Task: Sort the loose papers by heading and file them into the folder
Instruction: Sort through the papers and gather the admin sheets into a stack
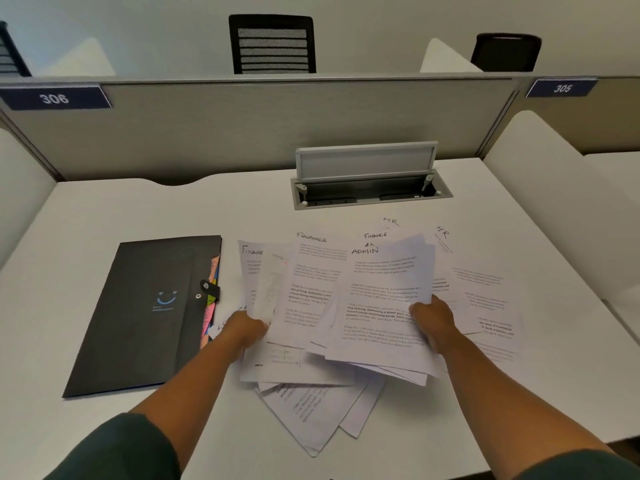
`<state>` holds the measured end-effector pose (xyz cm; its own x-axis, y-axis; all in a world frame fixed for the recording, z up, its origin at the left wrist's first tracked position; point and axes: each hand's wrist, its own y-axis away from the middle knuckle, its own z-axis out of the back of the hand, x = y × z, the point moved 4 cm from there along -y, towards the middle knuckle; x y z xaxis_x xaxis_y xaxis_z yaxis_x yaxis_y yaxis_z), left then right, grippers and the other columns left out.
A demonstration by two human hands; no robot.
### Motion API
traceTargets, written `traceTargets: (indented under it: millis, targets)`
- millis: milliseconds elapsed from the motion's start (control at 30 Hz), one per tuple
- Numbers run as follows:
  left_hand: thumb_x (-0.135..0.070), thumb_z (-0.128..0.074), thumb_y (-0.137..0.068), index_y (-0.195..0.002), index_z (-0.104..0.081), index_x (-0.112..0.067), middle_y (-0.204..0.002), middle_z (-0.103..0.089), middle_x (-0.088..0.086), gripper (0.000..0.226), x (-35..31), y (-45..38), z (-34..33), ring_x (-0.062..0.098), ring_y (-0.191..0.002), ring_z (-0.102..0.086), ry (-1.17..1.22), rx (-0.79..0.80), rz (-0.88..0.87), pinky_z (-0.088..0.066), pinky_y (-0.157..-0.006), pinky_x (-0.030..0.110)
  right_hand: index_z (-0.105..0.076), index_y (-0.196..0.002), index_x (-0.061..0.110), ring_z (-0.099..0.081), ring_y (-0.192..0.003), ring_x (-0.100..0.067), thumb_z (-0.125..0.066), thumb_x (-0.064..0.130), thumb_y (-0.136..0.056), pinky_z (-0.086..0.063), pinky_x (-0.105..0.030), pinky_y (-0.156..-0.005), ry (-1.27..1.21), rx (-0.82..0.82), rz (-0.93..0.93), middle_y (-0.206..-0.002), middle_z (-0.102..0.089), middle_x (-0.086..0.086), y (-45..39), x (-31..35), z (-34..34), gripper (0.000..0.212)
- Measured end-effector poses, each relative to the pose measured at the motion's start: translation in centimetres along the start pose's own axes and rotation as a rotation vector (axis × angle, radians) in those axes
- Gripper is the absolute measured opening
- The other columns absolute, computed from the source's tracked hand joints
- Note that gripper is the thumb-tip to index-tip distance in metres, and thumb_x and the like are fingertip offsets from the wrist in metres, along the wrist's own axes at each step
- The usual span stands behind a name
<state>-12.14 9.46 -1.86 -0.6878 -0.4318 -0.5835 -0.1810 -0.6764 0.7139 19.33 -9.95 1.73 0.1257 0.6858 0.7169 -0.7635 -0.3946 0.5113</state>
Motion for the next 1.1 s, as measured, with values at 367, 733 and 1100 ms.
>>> traceTargets:
  millis: [367, 733, 1100]
  targets:
    - [-0.02, -0.07, -0.089, -0.113, -0.056, -0.008, -0.101, -0.065, 0.009, 0.03, 1.4, 1.6, -0.6, 0.024, -0.087, -0.065, -0.371, 0.288, -0.016, -0.057, -0.071, 0.029, -0.051, -0.117, 0.019, -0.056, -0.092, -0.023, -0.05, 0.007, -0.092, -0.047, -0.03, -0.072, -0.004, 0.07, -0.002, -0.105, -0.058, -0.004, 1.3, -0.6, -2.9, 0.027]
    - [-0.06, -0.052, -0.092, -0.127, -0.056, -0.015, -0.129, -0.061, 0.006, 0.058, -2.3, 1.7, -1.8, 0.024, -0.113, -0.058, -0.017, -0.195, -0.209, -0.046, -0.092, 0.038, -0.058, -0.123, 0.013, -0.06, -0.108, -0.027, -0.066, 0.013, -0.086, -0.048, -0.039, -0.098, 0.012, 0.322, 0.012, -0.122, -0.065, -0.008, -0.6, -0.5, -2.8, 0.038]
    - [-0.038, -0.081, -0.076, -0.124, -0.061, -0.022, -0.114, -0.073, 0.004, 0.054, -1.4, 2.5, -5.5, 0.027, -0.1, -0.072, 0.383, 0.212, -0.178, -0.056, -0.091, 0.05, -0.062, -0.124, 0.013, -0.065, -0.106, -0.027, -0.076, 0.011, -0.08, -0.05, -0.043, -0.099, -0.015, 0.607, -0.007, -0.12, -0.069, -0.008, -0.9, 0.4, -5.9, 0.046]
